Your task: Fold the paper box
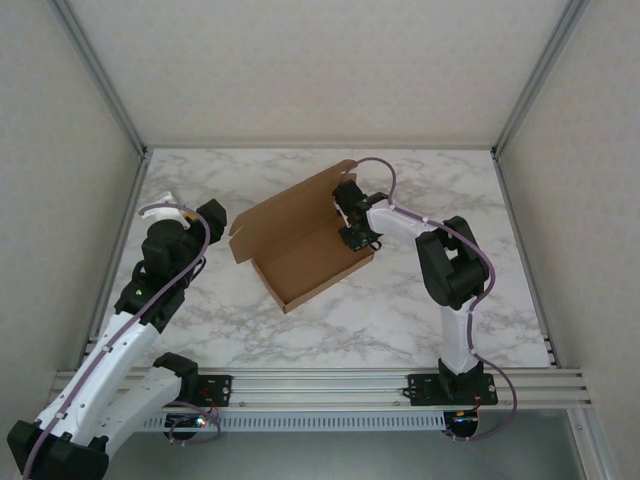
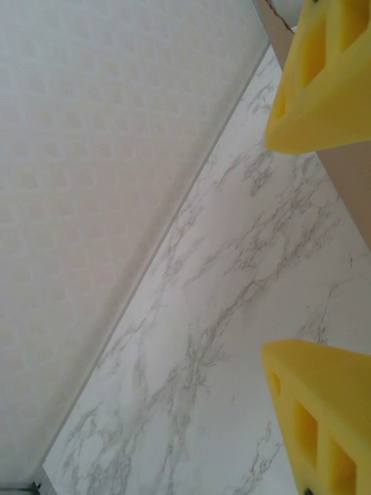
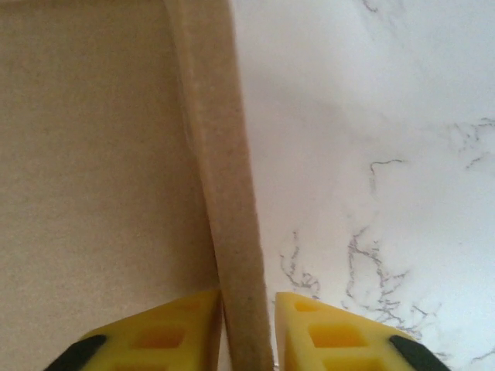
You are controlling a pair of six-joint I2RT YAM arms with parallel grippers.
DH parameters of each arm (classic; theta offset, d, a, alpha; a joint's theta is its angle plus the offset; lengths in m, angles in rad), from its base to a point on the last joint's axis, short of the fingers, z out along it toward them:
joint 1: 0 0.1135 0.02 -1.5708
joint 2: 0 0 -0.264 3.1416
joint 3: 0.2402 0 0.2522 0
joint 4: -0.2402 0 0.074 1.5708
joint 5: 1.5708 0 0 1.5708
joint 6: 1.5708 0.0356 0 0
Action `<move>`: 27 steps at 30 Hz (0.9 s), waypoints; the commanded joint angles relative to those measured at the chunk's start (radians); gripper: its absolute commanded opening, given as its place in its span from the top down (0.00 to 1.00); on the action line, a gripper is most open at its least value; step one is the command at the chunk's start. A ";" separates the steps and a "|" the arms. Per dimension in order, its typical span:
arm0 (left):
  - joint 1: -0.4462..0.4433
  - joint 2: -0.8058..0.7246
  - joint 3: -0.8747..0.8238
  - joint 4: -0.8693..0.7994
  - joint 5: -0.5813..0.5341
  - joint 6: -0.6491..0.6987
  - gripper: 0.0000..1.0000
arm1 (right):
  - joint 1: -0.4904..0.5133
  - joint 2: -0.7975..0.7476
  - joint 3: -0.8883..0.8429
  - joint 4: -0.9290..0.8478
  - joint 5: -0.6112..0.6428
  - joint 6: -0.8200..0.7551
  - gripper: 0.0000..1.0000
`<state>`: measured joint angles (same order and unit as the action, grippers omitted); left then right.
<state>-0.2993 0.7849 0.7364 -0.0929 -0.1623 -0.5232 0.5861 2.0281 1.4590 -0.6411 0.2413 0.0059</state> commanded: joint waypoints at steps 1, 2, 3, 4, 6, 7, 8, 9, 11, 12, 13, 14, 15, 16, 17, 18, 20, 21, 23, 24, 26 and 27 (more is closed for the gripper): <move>0.006 -0.013 -0.006 0.025 -0.034 0.020 0.35 | 0.026 -0.005 0.015 -0.028 0.104 0.020 0.82; 0.006 -0.012 -0.006 0.025 -0.034 0.020 0.35 | 0.031 -0.009 0.011 -0.033 0.128 0.030 0.84; 0.006 -0.012 -0.006 0.025 -0.036 0.019 0.35 | 0.036 -0.014 0.010 -0.041 0.159 0.054 0.84; 0.007 -0.010 -0.006 0.024 -0.039 0.019 0.35 | 0.040 -0.014 0.010 -0.055 0.186 0.085 0.85; 0.005 -0.010 -0.005 0.024 -0.044 0.019 0.35 | 0.051 -0.003 0.027 -0.108 0.260 0.162 0.86; 0.006 -0.010 -0.004 0.024 -0.045 0.018 0.35 | 0.062 0.004 0.035 -0.131 0.301 0.184 0.86; 0.006 -0.010 -0.005 0.024 -0.046 0.018 0.35 | 0.074 0.010 0.044 -0.154 0.341 0.202 0.87; 0.006 -0.009 -0.004 0.022 -0.048 0.017 0.35 | 0.084 0.010 0.048 -0.166 0.356 0.218 0.87; 0.007 -0.008 -0.006 0.024 -0.048 0.016 0.35 | 0.092 0.005 0.046 -0.184 0.336 0.238 0.86; 0.007 -0.006 -0.005 0.023 -0.048 0.016 0.35 | 0.093 0.001 0.043 -0.190 0.317 0.250 0.85; 0.006 -0.005 -0.005 0.023 -0.048 0.016 0.35 | 0.096 -0.004 0.040 -0.196 0.297 0.258 0.84; 0.007 -0.003 -0.004 0.023 -0.048 0.016 0.35 | 0.097 -0.011 0.032 -0.197 0.269 0.266 0.81; 0.006 -0.002 -0.006 0.023 -0.046 0.016 0.35 | 0.098 -0.022 0.020 -0.192 0.237 0.275 0.77; 0.006 -0.001 -0.006 0.024 -0.046 0.016 0.35 | 0.097 -0.033 0.010 -0.188 0.207 0.285 0.74; 0.006 -0.001 -0.008 0.024 -0.045 0.018 0.35 | 0.097 -0.052 -0.007 -0.178 0.174 0.299 0.69; 0.006 -0.002 -0.010 0.027 -0.044 0.021 0.34 | 0.097 -0.079 -0.031 -0.160 0.146 0.316 0.61; 0.007 -0.004 -0.011 0.027 -0.051 0.031 0.34 | 0.097 -0.152 -0.087 -0.109 0.106 0.336 0.50; 0.007 -0.007 -0.012 0.029 -0.055 0.036 0.34 | 0.097 -0.203 -0.120 -0.076 0.086 0.346 0.46; 0.006 -0.012 -0.026 0.044 -0.043 0.049 0.33 | 0.095 -0.332 -0.214 0.025 0.043 0.354 0.38; 0.007 -0.016 -0.035 0.057 -0.032 0.051 0.33 | 0.096 -0.414 -0.273 0.097 0.010 0.346 0.33; 0.006 -0.024 -0.049 0.078 -0.006 0.056 0.32 | 0.094 -0.556 -0.377 0.230 -0.018 0.320 0.26; 0.007 -0.032 -0.056 0.090 0.007 0.064 0.32 | 0.091 -0.622 -0.416 0.282 -0.029 0.295 0.26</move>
<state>-0.2993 0.7811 0.7036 -0.0563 -0.1795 -0.4904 0.6788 1.5608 1.1149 -0.5663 0.2829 0.3176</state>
